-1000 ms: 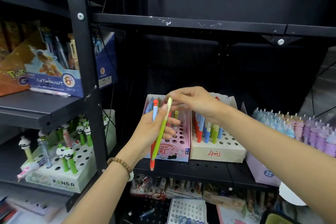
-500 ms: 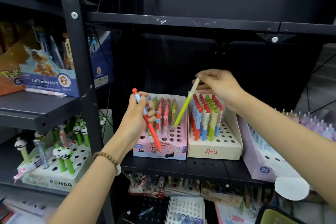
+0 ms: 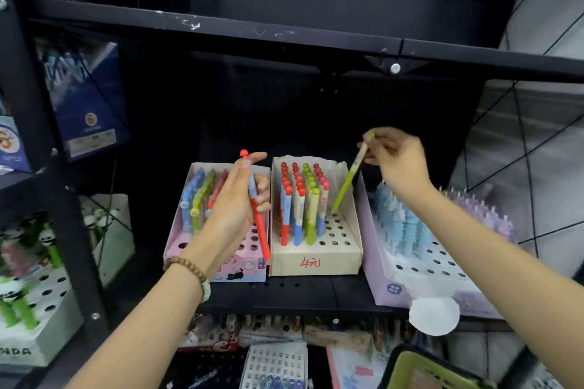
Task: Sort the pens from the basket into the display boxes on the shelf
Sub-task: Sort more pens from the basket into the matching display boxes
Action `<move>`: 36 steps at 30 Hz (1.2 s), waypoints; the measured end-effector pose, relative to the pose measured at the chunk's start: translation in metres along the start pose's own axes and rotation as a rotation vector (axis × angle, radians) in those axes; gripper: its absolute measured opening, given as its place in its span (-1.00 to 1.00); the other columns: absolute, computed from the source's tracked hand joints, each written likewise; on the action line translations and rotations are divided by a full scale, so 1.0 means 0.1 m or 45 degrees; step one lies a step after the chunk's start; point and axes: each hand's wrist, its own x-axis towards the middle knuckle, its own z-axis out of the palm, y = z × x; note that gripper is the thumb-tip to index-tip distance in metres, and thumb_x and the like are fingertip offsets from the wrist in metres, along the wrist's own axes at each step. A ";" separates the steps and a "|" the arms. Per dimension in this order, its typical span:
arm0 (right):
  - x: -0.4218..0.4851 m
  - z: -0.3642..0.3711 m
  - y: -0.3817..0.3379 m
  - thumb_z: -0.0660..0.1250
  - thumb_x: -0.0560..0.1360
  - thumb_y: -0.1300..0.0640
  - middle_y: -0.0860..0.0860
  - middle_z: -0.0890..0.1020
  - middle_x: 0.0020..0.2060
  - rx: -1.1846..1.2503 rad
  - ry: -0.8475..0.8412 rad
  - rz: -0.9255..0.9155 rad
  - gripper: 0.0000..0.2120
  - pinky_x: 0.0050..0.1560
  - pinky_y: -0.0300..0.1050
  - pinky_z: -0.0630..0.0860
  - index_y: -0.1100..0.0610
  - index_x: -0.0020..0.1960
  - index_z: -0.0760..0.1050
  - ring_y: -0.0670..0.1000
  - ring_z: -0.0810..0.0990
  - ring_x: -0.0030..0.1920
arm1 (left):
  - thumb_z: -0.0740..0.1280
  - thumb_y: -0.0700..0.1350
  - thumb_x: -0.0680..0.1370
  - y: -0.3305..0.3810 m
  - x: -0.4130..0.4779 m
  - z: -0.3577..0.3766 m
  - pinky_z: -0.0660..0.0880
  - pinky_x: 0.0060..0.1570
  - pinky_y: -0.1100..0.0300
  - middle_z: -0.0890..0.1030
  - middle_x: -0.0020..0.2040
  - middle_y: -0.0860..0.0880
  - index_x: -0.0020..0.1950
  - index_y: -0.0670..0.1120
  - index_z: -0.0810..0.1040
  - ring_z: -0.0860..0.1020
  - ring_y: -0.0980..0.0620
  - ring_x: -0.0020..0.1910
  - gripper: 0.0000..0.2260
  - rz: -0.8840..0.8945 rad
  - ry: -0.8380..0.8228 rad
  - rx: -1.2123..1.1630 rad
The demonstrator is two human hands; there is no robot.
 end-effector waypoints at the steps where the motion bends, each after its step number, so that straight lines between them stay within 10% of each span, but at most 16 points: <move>1: 0.06 0.01 0.05 0.27 0.56 0.26 0.19 0.63 -0.17 0.008 0.012 0.005 -0.94 -0.20 -0.29 0.61 0.22 -0.03 0.52 0.01 0.64 -0.17 | 0.00 -0.01 0.67 -0.01 0.03 0.02 0.30 -0.51 0.34 0.37 -0.43 0.10 0.16 -0.01 0.47 0.27 0.17 -0.49 -0.72 0.003 0.000 0.000; 9: 0.38 0.24 0.57 0.27 0.55 0.30 0.15 0.61 -0.23 -0.049 -0.095 0.065 -0.89 -0.11 -0.08 0.62 0.16 -0.11 0.53 0.25 0.64 -0.01 | -0.01 -0.02 0.68 -0.07 0.28 0.12 0.28 -0.51 0.35 0.38 -0.42 0.09 0.15 -0.01 0.48 0.27 0.18 -0.48 -0.71 0.006 0.023 -0.071; 17: 0.47 0.28 0.77 0.30 0.52 0.33 0.10 0.60 -0.32 -0.045 -0.253 0.145 -0.87 -0.21 -0.19 0.57 0.19 -0.17 0.56 0.04 0.59 -0.27 | 0.01 0.00 0.66 -0.14 0.42 0.21 0.32 -0.50 0.36 0.37 -0.43 0.08 0.14 -0.01 0.49 0.28 0.18 -0.48 -0.72 0.065 0.031 -0.093; 24: 0.43 0.43 0.72 0.35 0.51 0.21 0.23 0.68 -0.11 -0.405 -0.544 0.240 -0.83 -0.02 0.03 0.62 0.25 0.06 0.62 0.18 0.66 -0.16 | 0.13 -0.01 0.61 -0.12 0.43 0.24 0.43 -0.44 0.33 0.44 -0.39 0.06 0.10 0.01 0.58 0.38 0.17 -0.45 -0.76 0.039 -0.004 -0.075; 36: -0.11 0.53 -0.35 0.29 0.55 0.07 -0.10 0.67 -0.04 0.003 -0.786 0.018 -0.78 -0.05 -0.53 0.44 0.09 0.14 0.60 -0.27 0.61 -0.04 | -0.03 -0.14 0.67 -0.03 0.17 0.30 0.27 -0.50 0.33 0.36 -0.42 0.07 0.03 -0.11 0.26 0.26 0.15 -0.49 -0.88 -0.123 -0.201 0.127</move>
